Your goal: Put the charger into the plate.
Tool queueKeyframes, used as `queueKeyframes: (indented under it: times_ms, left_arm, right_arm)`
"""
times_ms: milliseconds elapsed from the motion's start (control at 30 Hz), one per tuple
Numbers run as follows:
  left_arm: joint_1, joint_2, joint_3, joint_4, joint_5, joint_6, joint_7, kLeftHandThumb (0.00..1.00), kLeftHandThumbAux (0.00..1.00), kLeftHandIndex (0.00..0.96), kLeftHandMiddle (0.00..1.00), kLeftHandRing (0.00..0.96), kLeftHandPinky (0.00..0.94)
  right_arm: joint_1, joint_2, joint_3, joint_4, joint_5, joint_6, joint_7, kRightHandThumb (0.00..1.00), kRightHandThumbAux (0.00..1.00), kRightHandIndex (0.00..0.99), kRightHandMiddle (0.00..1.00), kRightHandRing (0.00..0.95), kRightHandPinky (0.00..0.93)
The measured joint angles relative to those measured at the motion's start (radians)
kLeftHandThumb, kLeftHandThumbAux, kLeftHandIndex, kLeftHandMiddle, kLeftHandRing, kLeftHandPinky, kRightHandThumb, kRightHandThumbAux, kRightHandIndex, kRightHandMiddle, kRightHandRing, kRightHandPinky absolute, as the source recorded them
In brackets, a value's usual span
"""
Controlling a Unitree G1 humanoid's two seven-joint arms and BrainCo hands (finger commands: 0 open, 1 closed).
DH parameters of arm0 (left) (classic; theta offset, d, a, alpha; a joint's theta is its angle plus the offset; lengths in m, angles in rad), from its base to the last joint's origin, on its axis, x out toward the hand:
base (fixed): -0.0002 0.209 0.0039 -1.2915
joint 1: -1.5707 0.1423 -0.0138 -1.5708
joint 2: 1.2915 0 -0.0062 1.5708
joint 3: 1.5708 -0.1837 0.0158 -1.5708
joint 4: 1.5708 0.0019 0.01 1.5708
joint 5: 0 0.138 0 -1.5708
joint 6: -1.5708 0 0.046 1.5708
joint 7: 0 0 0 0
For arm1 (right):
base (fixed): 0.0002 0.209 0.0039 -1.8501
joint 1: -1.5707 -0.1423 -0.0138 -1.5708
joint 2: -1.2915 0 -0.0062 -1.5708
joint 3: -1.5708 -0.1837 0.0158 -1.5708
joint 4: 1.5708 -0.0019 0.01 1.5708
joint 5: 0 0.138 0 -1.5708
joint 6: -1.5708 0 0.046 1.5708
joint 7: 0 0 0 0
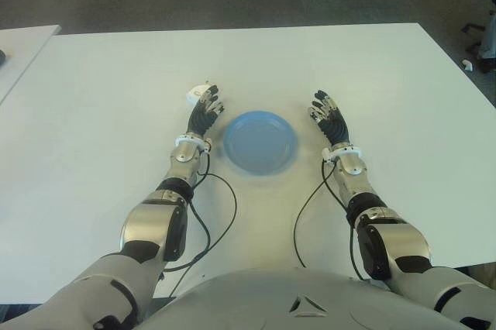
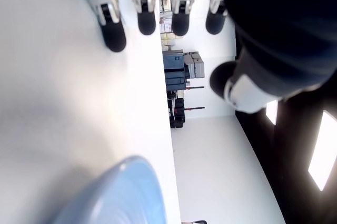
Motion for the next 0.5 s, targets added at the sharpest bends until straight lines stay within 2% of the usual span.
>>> queueKeyframes:
  times_ms: [33,167,333,400,467,500]
  left_arm:
    - [0.000,0.000,0.000,0.000,0.001,-0.001,0.000,0.389,0.626,0.085,0.102,0.095,0.147]
    - [-0.001,0.000,0.000,-0.008,0.003,-0.005,0.005,0.533,0.587,0.198,0.201,0.182,0.229]
    - [-0.007,0.000,-0.002,-0.072,0.005,0.000,0.026,0.626,0.566,0.278,0.284,0.271,0.318]
    - [-0.012,0.001,-0.005,-0.112,0.014,0.000,0.044,0.678,0.642,0.360,0.342,0.339,0.382]
    - [-0.022,0.005,-0.011,-0.149,0.028,-0.003,0.074,0.697,0.668,0.388,0.393,0.400,0.445]
    - [-0.027,0.009,-0.016,-0.163,0.040,-0.004,0.093,0.747,0.667,0.391,0.440,0.432,0.476]
  right_arm:
    - [0.000,0.000,0.000,0.001,0.000,0.000,0.000,0.151,0.605,0.068,0.104,0.098,0.123]
    - [-0.001,0.000,0.001,0.001,-0.001,0.000,-0.003,0.150,0.608,0.068,0.102,0.096,0.121]
    - [-0.002,0.000,0.003,0.001,-0.005,0.000,-0.011,0.148,0.609,0.066,0.099,0.092,0.117]
    - [-0.003,0.000,0.003,0.001,-0.008,0.000,-0.013,0.146,0.608,0.065,0.097,0.090,0.115]
    - [-0.003,0.000,0.004,0.002,-0.009,0.000,-0.015,0.145,0.606,0.065,0.097,0.090,0.117]
    - [-0.004,0.001,0.005,0.002,-0.010,0.000,-0.015,0.144,0.605,0.065,0.098,0.090,0.119]
